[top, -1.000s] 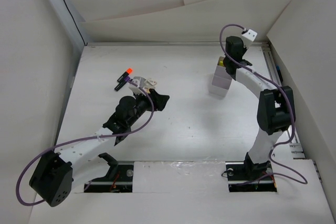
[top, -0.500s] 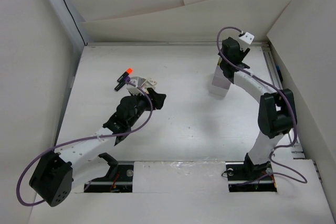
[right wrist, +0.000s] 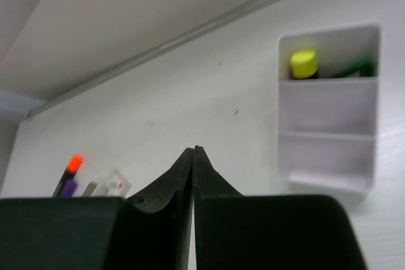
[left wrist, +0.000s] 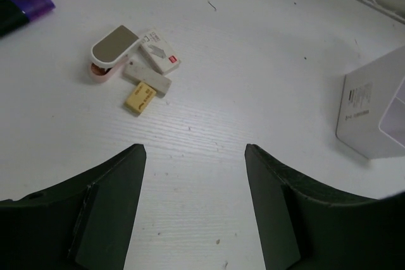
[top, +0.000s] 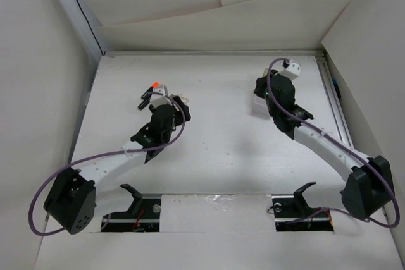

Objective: Sort the stationery into containers
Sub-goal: Pick up the pen from the center of the board.

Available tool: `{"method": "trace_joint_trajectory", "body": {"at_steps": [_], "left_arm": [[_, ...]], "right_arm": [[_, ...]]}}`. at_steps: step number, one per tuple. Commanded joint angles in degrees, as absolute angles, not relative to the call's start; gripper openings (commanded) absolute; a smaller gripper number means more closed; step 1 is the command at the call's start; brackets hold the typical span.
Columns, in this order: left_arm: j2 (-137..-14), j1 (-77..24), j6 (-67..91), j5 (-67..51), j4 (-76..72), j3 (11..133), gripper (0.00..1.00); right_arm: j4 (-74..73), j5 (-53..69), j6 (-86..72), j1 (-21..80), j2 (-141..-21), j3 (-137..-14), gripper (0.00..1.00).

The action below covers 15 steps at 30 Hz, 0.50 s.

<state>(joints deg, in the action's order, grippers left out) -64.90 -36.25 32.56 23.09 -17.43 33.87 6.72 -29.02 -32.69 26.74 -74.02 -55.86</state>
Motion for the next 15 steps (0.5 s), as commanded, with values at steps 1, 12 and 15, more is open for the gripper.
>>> {"method": "trace_joint_trajectory", "body": {"at_steps": [1, 12, 15], "left_arm": [[-67.6, -34.6, 36.1, 30.2, -12.1, 39.9, 0.6], [-78.8, -20.5, 40.0, 26.4, -5.2, 48.7, 0.48], [-81.7, -17.8, 39.0, 25.7, -1.8, 52.8, 0.42]], "right_arm": [[6.9, -21.8, -35.4, 29.9, -70.7, -51.6, 0.04], [5.4, -18.0, -35.4, 34.5, -67.9, -47.5, 0.08], [6.0, -17.3, -35.4, 35.2, -67.9, -47.5, 0.16]]}}
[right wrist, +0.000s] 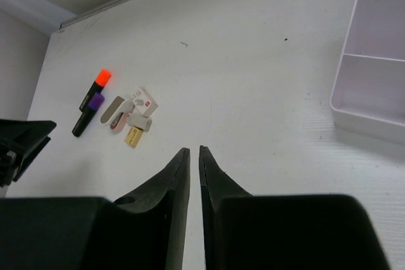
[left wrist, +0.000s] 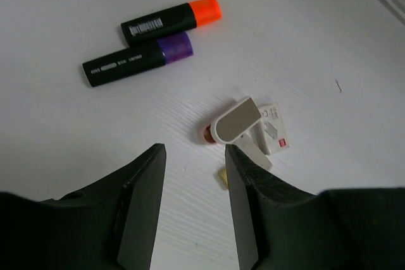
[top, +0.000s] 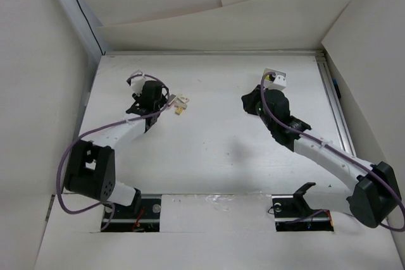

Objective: Sort the stationery into containers
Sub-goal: Pick up the pen from the center of the board.

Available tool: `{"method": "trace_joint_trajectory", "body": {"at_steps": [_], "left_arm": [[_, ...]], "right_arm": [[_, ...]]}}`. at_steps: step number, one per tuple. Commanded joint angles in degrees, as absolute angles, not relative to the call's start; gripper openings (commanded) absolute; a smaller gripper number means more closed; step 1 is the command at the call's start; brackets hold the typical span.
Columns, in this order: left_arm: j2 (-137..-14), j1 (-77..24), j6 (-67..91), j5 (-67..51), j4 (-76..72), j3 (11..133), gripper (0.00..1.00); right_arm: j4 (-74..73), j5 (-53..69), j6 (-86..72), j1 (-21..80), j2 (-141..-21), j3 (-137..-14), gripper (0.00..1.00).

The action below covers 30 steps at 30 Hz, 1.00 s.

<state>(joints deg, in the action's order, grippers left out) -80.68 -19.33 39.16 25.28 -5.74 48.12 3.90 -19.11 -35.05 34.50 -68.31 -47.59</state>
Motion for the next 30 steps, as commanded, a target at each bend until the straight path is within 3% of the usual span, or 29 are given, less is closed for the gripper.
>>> {"method": "trace_joint_trajectory", "body": {"at_steps": [1, 7, 10, 16, 24, 30], "left_arm": [[-83.7, -17.2, 38.2, 24.8, -1.1, 54.0, 0.38], [-92.2, -17.2, 34.8, 30.0, 8.5, 64.1, 0.34], [-95.4, -17.2, 29.6, 32.2, 8.6, 66.0, 0.3], [-99.2, -17.2, 12.8, 29.6, 6.1, 67.3, 0.38], [-104.4, -9.4, 4.0, 15.8, 8.3, 71.5, 0.44], [-108.8, -8.3, -1.1, 15.6, 11.1, 75.1, 0.47]], "right_arm": [[6.8, -17.3, -35.4, 35.8, -67.9, -47.5, 0.19], [7.4, -18.5, -35.4, 36.3, -67.3, -46.3, 0.45], [7.4, -17.9, -35.4, 36.3, -66.8, -46.3, 0.48], [8.0, -16.5, -35.4, 35.2, -66.2, -45.8, 0.48], [8.0, -14.4, -35.4, 33.5, -65.0, -44.7, 0.49], [8.5, -13.4, -35.4, 32.4, -65.0, -44.7, 0.49]]}}
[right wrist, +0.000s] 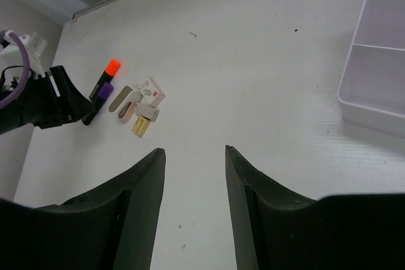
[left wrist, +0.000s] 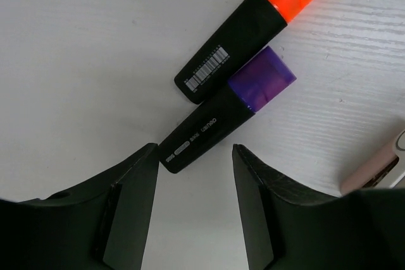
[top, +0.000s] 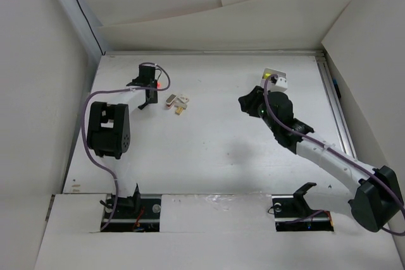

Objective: Sort the stationery into containers
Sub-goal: Pick up the pen from the center of the board.

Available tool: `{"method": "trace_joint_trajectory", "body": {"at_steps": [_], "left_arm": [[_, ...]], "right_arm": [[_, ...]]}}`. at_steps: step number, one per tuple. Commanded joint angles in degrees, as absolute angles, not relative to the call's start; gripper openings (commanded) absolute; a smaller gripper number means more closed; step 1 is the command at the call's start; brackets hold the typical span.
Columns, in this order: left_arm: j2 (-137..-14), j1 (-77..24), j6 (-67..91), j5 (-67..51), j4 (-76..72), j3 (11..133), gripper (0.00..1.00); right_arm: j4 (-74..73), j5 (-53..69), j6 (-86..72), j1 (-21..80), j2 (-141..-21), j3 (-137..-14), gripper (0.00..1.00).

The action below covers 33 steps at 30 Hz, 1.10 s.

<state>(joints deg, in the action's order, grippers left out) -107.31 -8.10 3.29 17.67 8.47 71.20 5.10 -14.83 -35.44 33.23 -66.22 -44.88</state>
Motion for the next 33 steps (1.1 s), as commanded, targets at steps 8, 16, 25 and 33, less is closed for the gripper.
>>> {"method": "trace_joint_trajectory", "body": {"at_steps": [8, 16, 25, 33], "left_arm": [[-112.4, -7.7, -2.9, 14.5, 12.3, 79.1, 0.48], [-116.2, -7.7, -3.4, 13.8, 13.0, 80.2, 0.48], [-117.2, -7.7, -3.4, 11.6, 12.5, 78.5, 0.29], [-113.2, -7.7, -1.9, 10.2, 12.5, 76.1, 0.03]], "right_arm": [[8.5, -12.1, -35.4, 31.9, -65.0, -44.7, 0.49], [8.5, -12.1, -35.4, 31.9, -65.0, -44.7, 0.49], [8.5, -11.5, -35.4, 31.9, -64.5, -44.7, 0.49], [9.1, -11.0, -35.4, 31.4, -64.0, -44.1, 0.49]]}}
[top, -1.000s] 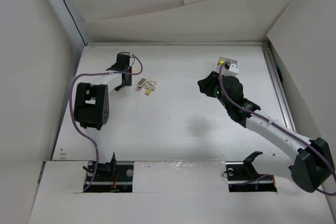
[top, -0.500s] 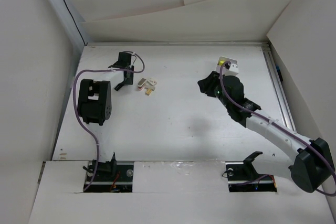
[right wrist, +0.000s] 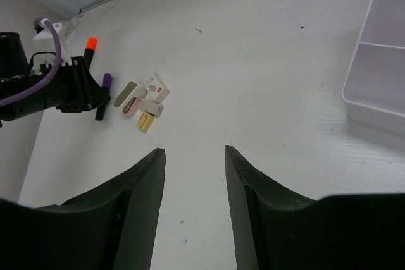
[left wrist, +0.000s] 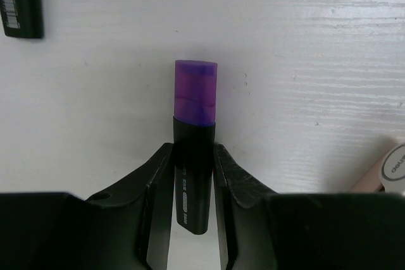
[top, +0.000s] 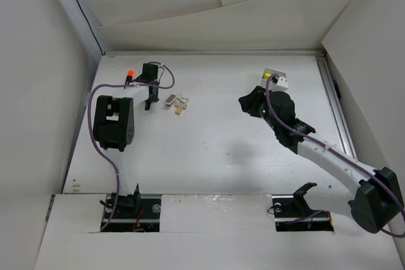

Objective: Sort the stationery into containers
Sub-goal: Pick up the pen from the center of the board.

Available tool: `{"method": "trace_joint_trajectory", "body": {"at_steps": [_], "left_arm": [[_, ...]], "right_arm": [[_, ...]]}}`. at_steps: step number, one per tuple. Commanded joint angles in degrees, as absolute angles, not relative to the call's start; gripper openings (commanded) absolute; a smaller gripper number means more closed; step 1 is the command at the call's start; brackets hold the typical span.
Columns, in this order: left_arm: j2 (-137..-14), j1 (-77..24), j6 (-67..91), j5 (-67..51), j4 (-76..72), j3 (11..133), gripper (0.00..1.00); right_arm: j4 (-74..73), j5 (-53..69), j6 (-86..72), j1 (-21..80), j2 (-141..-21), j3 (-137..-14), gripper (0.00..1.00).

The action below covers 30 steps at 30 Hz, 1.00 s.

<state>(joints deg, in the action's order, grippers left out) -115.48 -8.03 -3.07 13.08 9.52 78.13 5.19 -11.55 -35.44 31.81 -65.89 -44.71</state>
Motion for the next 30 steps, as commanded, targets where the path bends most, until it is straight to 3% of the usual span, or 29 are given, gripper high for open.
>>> {"method": "trace_joint_trajectory", "body": {"at_steps": [1, 9, 14, 23, 30], "left_arm": [[-111.7, -7.7, -1.3, 10.2, 13.1, 76.1, 0.01], [-100.3, -11.2, 5.6, 3.2, 14.2, 76.1, 0.0], [-91.9, -12.0, 11.0, -3.5, 10.3, 73.8, 0.0], [-78.8, -28.4, 18.1, -3.7, -4.6, 60.1, 0.0], [-76.8, -37.1, 21.3, -2.0, -19.4, 49.1, 0.0]], "right_arm": [[9.1, -10.4, -35.4, 31.4, -64.0, -44.1, 0.49], [9.1, -8.2, -35.4, 30.8, -62.3, -44.1, 0.53], [9.7, -2.7, -34.2, 30.3, -62.3, -44.6, 0.63], [12.1, 15.1, -33.0, 29.2, -63.5, -45.8, 0.75], [12.1, 17.7, -33.5, 28.1, -61.3, -46.9, 0.81]]}}
